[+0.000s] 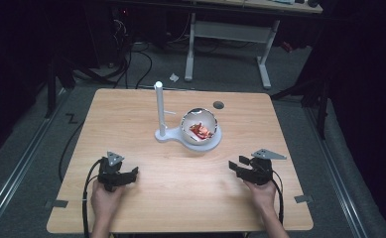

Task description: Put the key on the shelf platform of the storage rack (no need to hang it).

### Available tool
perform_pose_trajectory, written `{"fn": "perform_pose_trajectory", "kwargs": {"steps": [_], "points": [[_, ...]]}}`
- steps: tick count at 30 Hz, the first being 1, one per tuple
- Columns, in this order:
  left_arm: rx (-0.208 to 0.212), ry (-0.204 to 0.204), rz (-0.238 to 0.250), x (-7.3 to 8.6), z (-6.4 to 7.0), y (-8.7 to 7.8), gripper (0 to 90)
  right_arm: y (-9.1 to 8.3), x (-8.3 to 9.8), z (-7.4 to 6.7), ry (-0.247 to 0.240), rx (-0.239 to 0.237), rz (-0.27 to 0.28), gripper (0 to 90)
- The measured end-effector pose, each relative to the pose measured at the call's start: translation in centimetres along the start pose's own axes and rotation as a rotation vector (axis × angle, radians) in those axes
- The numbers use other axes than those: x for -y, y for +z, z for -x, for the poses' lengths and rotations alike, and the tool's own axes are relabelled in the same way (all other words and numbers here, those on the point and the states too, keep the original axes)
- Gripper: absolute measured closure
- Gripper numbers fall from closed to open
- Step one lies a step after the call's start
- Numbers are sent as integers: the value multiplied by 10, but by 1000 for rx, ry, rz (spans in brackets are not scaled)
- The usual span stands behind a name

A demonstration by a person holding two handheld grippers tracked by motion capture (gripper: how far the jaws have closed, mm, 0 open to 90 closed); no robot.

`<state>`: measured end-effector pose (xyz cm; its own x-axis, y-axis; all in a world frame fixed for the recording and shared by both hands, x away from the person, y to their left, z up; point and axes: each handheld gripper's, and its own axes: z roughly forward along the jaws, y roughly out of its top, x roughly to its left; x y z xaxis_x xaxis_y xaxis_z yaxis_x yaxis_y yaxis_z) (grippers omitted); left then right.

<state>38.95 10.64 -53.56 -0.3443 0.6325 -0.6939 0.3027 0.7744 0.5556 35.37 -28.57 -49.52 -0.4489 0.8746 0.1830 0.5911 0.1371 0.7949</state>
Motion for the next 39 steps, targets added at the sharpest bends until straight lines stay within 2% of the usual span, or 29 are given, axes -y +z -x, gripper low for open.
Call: {"fn": "perform_pose_trajectory", "kwargs": {"steps": [10, 15, 28, 35, 39], "points": [[0, -2, -2, 0, 0, 0, 200, 17, 7, -8, -34, 35, -51, 463], [0, -1, -2, 0, 0, 0, 200, 24, 9, -10, -72, 67, -74, 470], [0, -2, -3, 0, 0, 0, 198, 37, 18, -10, -81, 91, -121, 474], [1, -1, -3, 0, 0, 0, 198, 39, 19, -15, -159, 132, -126, 440], [1, -1, -3, 0, 0, 0, 198, 39, 20, -15, -156, 134, -123, 432]]}}
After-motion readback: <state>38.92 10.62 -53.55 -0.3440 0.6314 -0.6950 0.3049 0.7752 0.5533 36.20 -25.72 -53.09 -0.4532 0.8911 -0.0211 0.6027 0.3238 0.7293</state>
